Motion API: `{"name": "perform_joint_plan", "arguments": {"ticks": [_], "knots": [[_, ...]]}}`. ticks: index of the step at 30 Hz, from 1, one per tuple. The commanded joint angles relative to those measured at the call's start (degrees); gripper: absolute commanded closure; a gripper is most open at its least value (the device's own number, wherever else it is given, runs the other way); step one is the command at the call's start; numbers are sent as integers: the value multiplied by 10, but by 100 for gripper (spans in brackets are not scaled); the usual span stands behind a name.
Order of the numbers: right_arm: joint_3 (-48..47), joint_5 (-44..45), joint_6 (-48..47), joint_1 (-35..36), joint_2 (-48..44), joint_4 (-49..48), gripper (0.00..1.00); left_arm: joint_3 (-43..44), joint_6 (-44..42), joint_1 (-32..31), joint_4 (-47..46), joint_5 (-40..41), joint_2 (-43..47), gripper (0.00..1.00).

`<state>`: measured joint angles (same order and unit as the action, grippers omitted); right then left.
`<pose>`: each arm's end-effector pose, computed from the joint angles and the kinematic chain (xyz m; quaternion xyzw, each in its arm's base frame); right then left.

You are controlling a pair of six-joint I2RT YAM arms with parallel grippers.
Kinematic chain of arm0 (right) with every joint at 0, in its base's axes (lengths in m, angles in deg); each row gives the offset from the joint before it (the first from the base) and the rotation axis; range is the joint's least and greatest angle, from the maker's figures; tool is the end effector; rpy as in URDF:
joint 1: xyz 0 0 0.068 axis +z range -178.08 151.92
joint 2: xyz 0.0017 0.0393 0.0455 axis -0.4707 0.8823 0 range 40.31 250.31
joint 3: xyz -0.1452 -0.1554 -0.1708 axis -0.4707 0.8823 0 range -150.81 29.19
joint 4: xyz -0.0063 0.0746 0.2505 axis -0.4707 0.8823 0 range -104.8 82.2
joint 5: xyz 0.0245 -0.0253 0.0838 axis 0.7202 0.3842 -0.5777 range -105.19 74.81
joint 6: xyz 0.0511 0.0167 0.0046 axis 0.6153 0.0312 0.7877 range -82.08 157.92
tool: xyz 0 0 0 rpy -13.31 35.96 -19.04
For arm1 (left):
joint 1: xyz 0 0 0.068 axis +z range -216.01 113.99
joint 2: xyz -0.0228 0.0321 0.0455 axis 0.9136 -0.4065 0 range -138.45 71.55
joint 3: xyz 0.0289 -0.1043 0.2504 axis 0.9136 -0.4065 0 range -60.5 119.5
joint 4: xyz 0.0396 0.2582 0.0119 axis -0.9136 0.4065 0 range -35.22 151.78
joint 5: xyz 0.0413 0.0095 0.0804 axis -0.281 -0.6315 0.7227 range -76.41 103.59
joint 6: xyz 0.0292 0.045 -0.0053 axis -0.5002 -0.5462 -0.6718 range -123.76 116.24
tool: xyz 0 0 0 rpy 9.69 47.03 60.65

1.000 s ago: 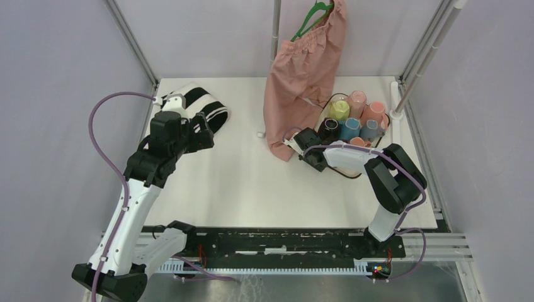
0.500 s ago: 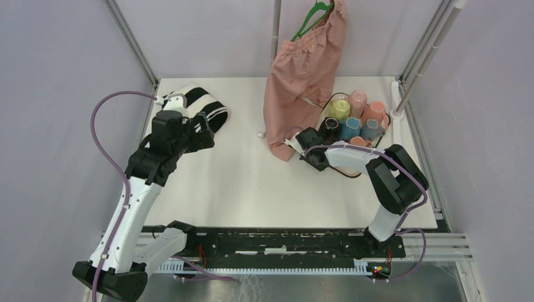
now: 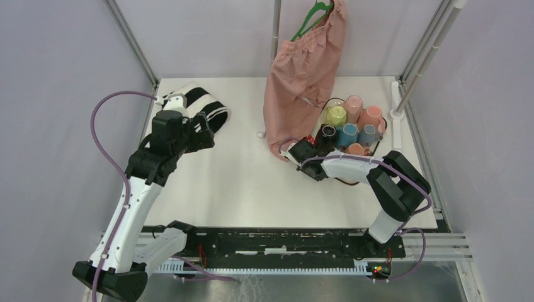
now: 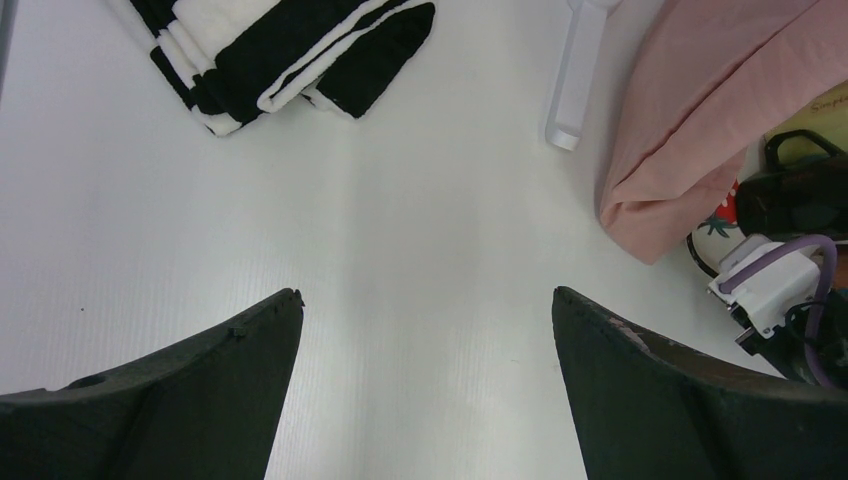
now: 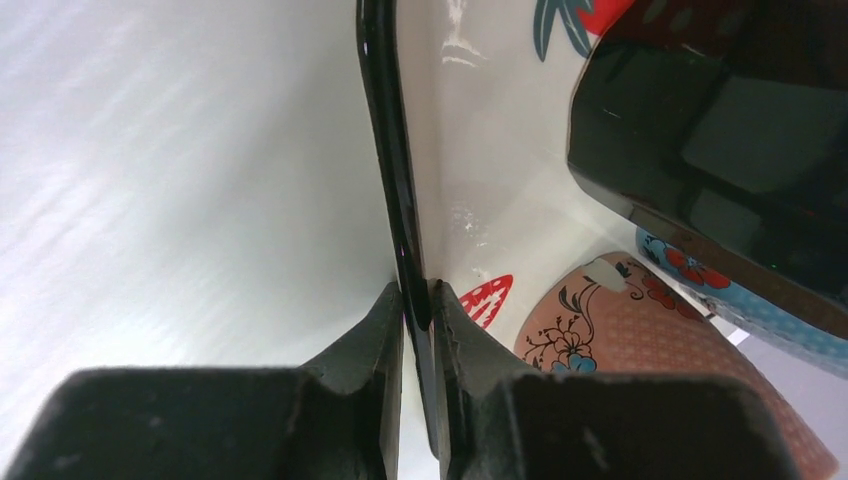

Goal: Turn the mug right side up
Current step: Move the tray to the center of the board.

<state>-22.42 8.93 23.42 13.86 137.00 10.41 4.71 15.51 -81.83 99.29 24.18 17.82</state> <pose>0.2344 0.1911 0.1443 -0.4241 0.8659 -0.1603 0.2115 0.1783 -0.0437 0.3745 -0.0703 0.8735 -0.0658 0.4772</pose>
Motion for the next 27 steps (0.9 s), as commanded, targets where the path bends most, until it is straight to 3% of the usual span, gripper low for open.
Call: {"name": "perform_joint_plan", "arguments": {"ticks": [1, 17, 27], "knots": [[6, -102, 83, 51, -14, 72, 100, 11, -13, 3, -1, 8, 4, 0], [-75, -210, 254, 173, 13, 25, 100, 19, -12, 3, 14, 10, 16, 1], [-241, -167, 268, 204, 137, 34, 99, 32, -15, 3, 29, 23, 20, 1]]}}
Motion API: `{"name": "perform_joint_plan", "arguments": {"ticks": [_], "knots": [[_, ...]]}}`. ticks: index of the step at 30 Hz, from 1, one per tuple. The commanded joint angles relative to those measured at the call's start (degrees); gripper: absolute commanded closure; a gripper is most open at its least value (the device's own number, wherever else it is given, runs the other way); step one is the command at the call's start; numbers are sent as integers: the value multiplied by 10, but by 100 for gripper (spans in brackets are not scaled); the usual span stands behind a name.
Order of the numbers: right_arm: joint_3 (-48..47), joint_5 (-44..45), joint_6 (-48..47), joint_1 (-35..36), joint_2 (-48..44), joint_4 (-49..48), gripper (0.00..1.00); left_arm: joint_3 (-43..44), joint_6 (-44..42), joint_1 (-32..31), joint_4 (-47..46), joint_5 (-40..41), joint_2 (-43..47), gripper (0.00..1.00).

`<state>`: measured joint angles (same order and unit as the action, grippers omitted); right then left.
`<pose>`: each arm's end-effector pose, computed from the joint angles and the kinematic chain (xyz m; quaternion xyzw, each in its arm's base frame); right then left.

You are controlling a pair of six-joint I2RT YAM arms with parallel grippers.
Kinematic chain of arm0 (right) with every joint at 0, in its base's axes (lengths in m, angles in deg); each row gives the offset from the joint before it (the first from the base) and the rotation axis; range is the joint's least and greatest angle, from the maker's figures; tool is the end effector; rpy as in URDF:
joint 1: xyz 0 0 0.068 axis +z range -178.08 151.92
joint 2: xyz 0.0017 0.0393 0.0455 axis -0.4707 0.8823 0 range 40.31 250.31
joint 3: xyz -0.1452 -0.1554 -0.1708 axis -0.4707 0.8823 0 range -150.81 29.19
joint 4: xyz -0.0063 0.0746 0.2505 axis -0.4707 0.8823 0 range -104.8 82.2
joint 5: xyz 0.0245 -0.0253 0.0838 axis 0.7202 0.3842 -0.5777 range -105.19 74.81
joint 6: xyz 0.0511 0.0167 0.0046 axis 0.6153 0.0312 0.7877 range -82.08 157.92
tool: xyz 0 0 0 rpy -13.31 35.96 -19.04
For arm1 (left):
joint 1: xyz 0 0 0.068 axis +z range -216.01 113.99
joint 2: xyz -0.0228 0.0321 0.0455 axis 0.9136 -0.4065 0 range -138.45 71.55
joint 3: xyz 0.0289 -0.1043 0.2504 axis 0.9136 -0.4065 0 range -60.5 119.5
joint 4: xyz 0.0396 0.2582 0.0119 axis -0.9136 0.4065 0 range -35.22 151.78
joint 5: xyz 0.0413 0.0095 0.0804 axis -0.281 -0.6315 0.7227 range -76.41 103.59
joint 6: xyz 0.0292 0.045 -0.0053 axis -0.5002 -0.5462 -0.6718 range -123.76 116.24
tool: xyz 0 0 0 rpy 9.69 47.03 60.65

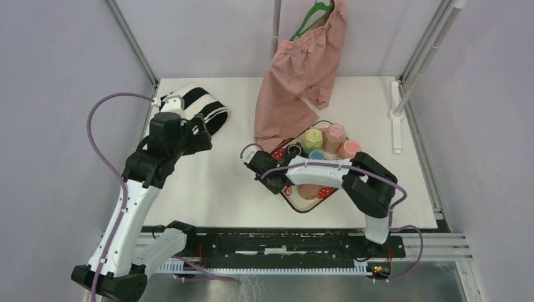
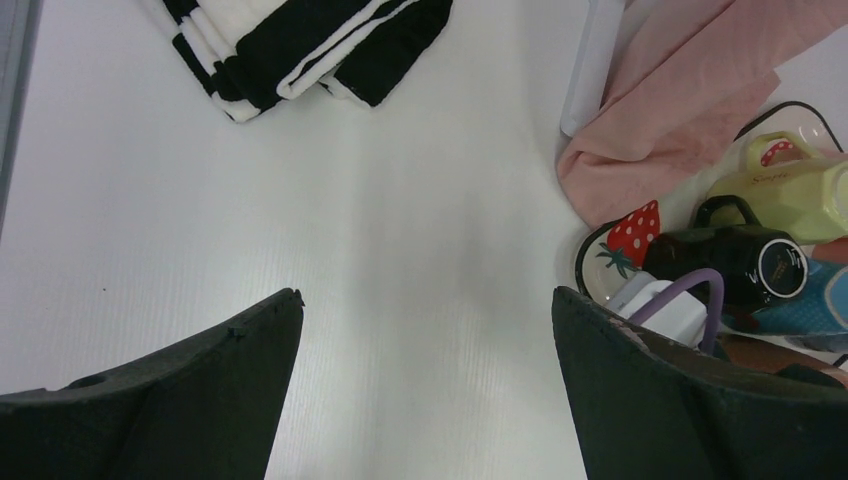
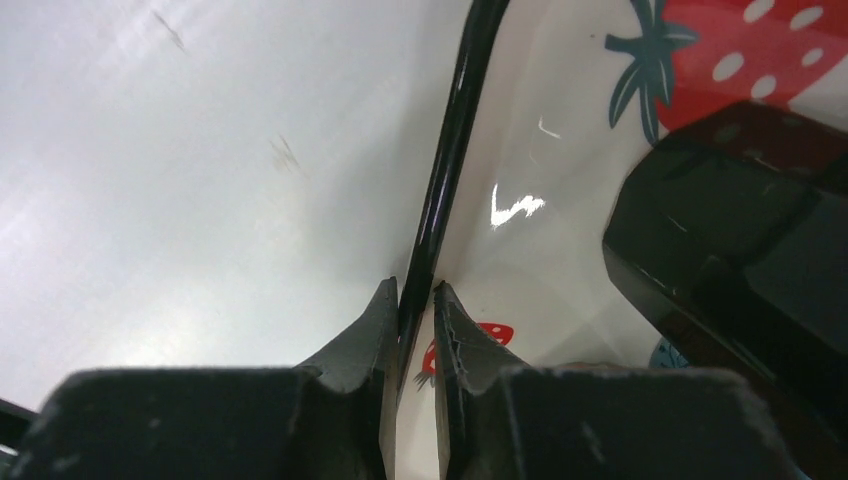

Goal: Turn the mug right side up
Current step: Move the tray to the center of the board.

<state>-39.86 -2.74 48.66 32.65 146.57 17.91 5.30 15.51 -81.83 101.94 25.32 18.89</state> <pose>0.1839 0.3126 0.1644 -0.3965 0.8952 0.0146 0.2031 0.1705 -0.0408 0.3766 -0.0744 0.8766 -0.0547 0.4723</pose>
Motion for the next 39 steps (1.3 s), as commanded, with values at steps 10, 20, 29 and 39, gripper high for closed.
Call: {"name": "perform_joint_plan", "arguments": {"ticks": [10, 20, 29, 39], "knots": [[-175, 5, -19, 14, 117, -22, 98, 25, -18, 3, 7, 21, 14, 1], [-164, 4, -33, 14, 34, -43, 66, 22, -22, 3, 11, 32, 19, 0], [-84, 14, -50, 5, -135, -103, 59, 21, -22, 3, 10, 33, 19, 0], [23, 52, -34, -253, -359, -99, 54, 8, -18, 3, 2, 23, 24, 0]]}}
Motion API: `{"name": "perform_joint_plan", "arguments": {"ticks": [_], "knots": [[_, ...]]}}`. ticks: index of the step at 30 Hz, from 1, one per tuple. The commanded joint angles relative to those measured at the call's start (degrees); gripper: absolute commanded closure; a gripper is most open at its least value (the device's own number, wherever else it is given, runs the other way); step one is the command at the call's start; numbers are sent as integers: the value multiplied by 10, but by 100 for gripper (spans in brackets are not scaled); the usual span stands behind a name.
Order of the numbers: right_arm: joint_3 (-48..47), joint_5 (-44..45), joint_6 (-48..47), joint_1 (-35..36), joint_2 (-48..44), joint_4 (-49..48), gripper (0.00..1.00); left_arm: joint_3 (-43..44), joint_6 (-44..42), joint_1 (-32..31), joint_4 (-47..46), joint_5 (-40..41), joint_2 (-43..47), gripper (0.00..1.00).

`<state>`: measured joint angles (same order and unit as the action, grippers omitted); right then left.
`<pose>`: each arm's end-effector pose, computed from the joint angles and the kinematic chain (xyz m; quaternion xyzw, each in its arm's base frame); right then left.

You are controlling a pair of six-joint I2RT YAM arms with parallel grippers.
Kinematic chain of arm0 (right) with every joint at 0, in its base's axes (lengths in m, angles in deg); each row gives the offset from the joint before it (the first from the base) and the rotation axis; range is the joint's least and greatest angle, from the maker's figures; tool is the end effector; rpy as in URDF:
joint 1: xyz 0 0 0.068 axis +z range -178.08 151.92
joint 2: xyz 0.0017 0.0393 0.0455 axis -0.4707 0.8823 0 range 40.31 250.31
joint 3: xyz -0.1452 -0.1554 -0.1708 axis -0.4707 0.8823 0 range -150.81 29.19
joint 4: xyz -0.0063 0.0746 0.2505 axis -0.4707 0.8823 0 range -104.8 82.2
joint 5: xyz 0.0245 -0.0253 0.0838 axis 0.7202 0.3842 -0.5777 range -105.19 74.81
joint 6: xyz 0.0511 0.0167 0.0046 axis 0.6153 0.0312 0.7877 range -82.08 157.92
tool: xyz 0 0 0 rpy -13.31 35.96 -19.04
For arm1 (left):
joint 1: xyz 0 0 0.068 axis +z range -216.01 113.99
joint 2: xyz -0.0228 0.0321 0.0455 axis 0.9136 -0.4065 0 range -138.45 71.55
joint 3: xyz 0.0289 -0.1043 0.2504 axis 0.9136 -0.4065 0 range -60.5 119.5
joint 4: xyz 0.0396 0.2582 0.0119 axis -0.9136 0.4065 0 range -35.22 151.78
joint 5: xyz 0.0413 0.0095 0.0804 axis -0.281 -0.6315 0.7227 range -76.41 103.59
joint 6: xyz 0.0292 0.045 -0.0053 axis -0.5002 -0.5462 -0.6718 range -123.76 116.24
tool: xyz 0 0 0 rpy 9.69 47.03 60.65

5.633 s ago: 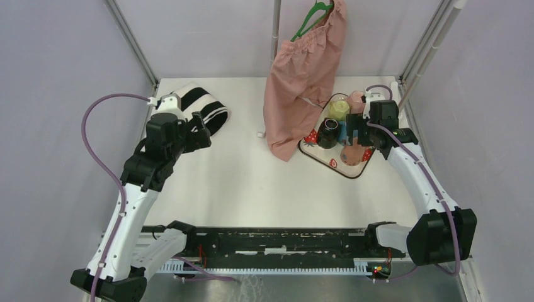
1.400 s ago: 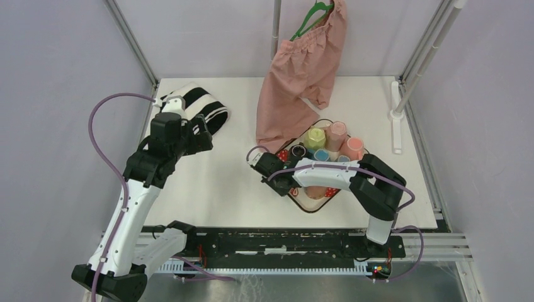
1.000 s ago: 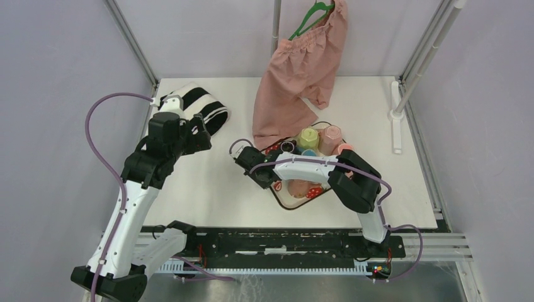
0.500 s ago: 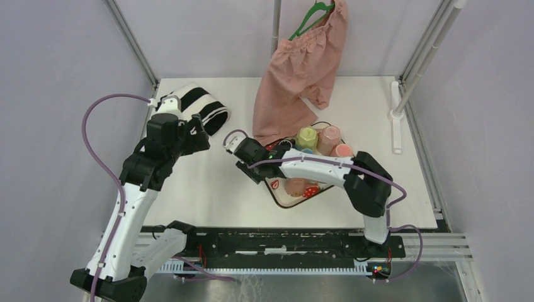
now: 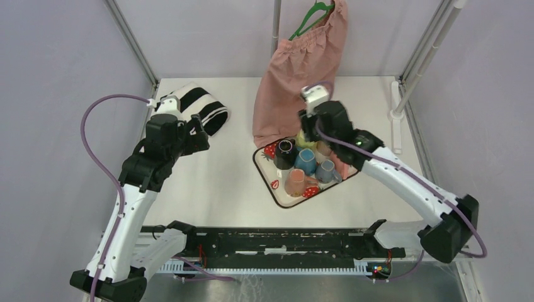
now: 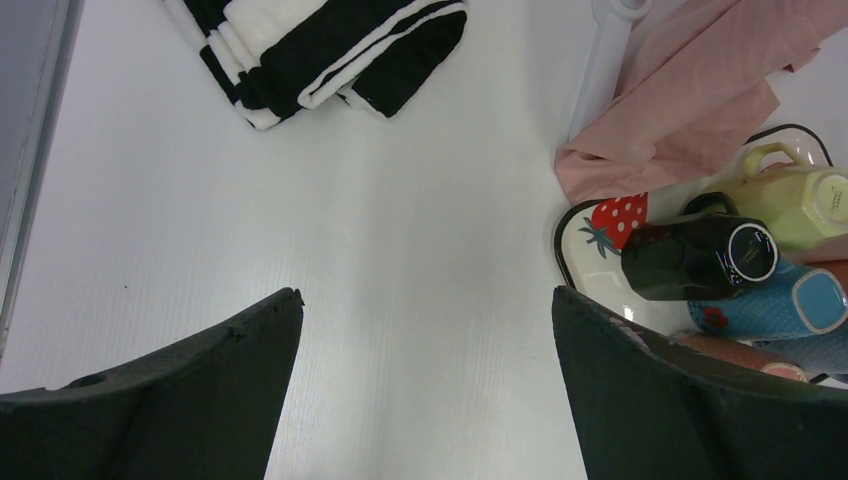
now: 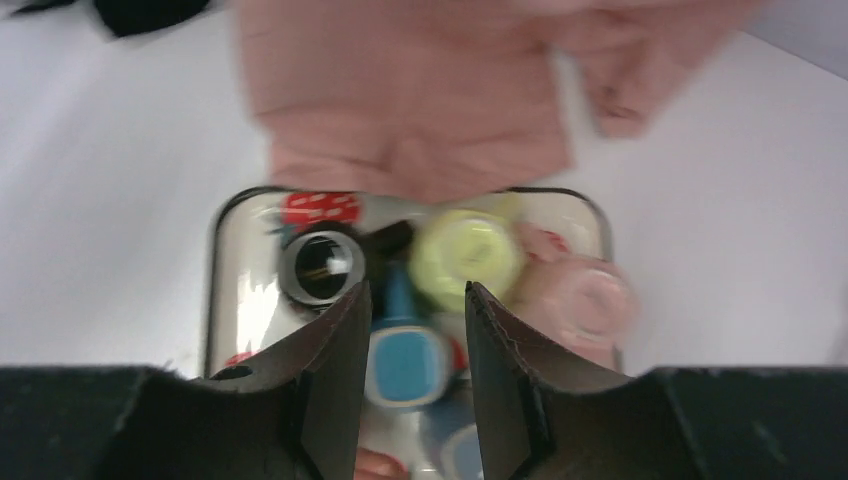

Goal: Turn the mug right side up
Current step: Move the tray to the center of the board.

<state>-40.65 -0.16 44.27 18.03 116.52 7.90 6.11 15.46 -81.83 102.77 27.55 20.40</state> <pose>0.2159 0.2112 0.3496 -0.2282 0.8261 0.1210 0.5008 0.1623 -0.0371 0.3839 -0.0842 0.8682 -0.0420 0.4871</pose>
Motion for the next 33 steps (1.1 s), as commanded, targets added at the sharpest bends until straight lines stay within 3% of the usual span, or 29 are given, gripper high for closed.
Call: {"name": "perform_joint_plan", "arguments": {"ticks": [1, 11, 14, 22, 33], "knots": [[37, 23, 10, -143, -64, 7, 54, -1, -17, 3, -7, -2, 8, 0], [217, -123, 75, -498, -96, -52, 51, -2, -18, 3, -9, -13, 6, 0], [262, -149, 89, -557, -94, -65, 51, -4, -17, 3, -11, -16, 4, 0], [350, -298, 127, -602, -74, -114, 52, -6, -17, 3, -20, -23, -9, 0], [400, -334, 139, -603, -44, -150, 51, -17, -17, 3, -22, -21, -7, 0]]}}
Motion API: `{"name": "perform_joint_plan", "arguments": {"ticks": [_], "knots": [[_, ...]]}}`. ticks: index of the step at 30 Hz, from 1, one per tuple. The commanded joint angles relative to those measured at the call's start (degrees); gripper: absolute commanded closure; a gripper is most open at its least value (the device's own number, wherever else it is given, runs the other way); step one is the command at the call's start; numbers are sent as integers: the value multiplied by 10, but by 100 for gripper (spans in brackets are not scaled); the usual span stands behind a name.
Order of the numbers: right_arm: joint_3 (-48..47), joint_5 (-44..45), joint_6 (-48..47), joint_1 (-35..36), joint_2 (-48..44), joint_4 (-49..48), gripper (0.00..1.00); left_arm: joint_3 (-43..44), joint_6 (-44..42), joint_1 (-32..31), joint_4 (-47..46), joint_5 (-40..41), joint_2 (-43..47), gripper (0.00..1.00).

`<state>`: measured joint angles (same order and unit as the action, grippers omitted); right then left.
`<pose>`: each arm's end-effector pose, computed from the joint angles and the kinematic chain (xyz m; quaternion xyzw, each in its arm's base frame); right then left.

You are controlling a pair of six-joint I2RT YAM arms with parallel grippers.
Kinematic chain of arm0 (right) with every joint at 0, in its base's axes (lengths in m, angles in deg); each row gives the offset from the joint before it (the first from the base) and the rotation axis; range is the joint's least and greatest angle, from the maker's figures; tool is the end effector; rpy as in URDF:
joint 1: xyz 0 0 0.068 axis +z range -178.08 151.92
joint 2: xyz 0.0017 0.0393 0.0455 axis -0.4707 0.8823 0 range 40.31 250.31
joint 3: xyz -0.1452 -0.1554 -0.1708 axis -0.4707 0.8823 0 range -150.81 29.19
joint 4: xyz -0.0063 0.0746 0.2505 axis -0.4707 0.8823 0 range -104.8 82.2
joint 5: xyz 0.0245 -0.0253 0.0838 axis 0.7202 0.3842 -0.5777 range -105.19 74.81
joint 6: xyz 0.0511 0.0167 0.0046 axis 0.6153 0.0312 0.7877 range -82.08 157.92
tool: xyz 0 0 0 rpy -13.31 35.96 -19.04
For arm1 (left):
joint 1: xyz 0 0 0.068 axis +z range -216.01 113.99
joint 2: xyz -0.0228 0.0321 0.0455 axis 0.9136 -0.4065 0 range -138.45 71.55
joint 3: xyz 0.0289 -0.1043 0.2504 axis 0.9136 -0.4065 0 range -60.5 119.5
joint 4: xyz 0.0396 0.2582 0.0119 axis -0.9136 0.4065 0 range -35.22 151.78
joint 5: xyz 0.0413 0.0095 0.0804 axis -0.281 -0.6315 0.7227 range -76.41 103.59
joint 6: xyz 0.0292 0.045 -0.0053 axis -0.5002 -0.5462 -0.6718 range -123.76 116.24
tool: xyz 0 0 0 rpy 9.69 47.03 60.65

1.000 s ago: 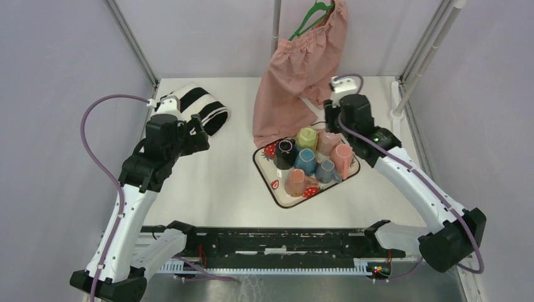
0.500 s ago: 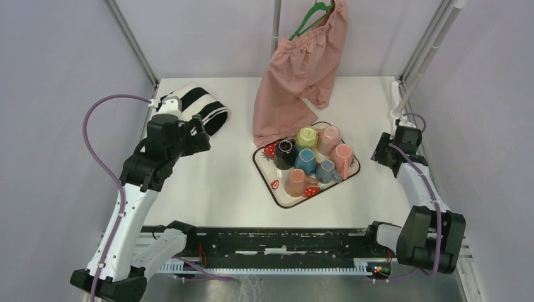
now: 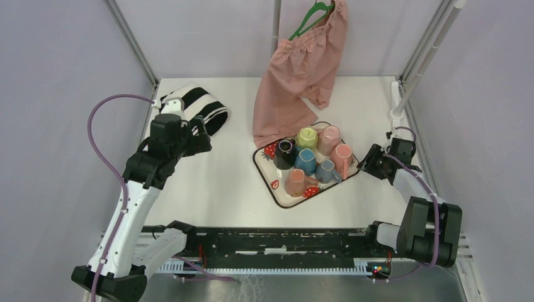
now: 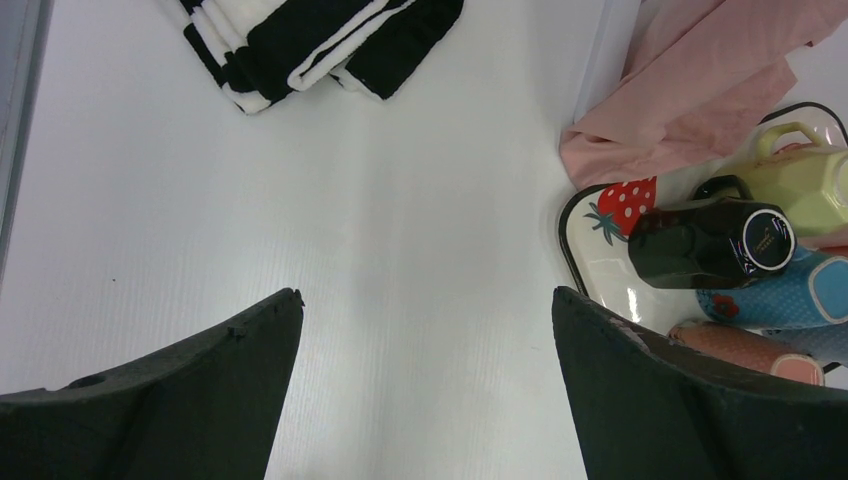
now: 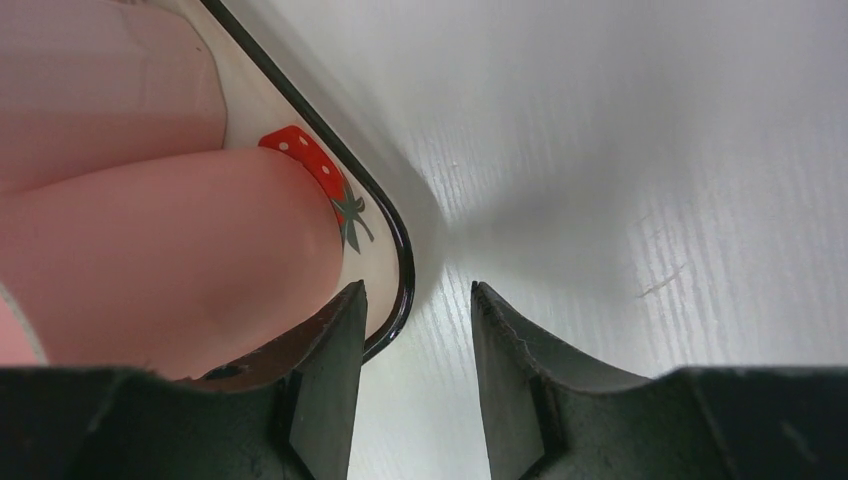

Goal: Turn the mug right side up
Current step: Move the tray to the center of the board.

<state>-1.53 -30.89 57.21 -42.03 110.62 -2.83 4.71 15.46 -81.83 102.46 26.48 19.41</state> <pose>0.2210 -0.0449 0.1673 0.2244 0.9092 0.1440 0.3198 0.1683 -0.0394 0.3740 -0.0782 0.8779 -0.0442 0.4703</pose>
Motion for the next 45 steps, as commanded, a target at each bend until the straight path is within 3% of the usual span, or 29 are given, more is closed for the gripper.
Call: {"name": "perform_joint_plan", "arguments": {"ticks": [1, 11, 25, 34, 45], "knots": [[10, -27, 11, -2, 19, -47, 52, -3, -18, 3, -20, -10, 2, 0], [34, -45, 46, -2, 61, -116, 62, -5, -20, 3, -21, -12, 1, 0], [118, -67, 140, 21, 24, -215, 100, -1, -18, 3, -22, -18, -8, 0], [169, -24, 256, 115, -19, -286, 100, -3, -17, 3, -23, -21, -11, 0], [133, 14, 253, 222, 5, -278, 100, -13, -13, 3, -26, -25, -14, 0]]}}
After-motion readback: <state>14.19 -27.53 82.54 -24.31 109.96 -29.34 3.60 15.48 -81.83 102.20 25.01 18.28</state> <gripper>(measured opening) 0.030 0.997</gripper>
